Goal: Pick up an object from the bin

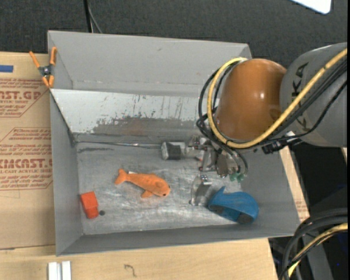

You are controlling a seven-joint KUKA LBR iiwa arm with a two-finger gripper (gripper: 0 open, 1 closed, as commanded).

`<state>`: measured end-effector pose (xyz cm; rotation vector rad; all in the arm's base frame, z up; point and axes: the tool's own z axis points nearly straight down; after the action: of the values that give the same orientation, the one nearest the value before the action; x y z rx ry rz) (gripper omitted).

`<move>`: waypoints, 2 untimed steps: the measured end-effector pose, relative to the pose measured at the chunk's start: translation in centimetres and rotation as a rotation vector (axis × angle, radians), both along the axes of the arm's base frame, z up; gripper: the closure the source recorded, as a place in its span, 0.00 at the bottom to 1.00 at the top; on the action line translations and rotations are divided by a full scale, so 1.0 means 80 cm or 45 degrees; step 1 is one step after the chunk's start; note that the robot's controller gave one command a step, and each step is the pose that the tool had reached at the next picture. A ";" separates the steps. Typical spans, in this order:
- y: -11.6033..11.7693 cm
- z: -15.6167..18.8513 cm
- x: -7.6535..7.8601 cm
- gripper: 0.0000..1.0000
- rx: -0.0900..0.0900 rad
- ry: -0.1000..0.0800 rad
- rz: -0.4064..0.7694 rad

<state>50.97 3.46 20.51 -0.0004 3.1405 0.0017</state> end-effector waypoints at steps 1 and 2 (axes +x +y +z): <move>0.044 -0.090 0.019 0.00 0.001 -0.007 -0.017; 0.072 -0.111 0.020 0.00 -0.001 0.009 -0.050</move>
Offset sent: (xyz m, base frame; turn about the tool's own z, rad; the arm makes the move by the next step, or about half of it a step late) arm 0.0193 0.0649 -0.0742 0.0505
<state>52.58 9.21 11.60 0.0613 3.1466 0.0005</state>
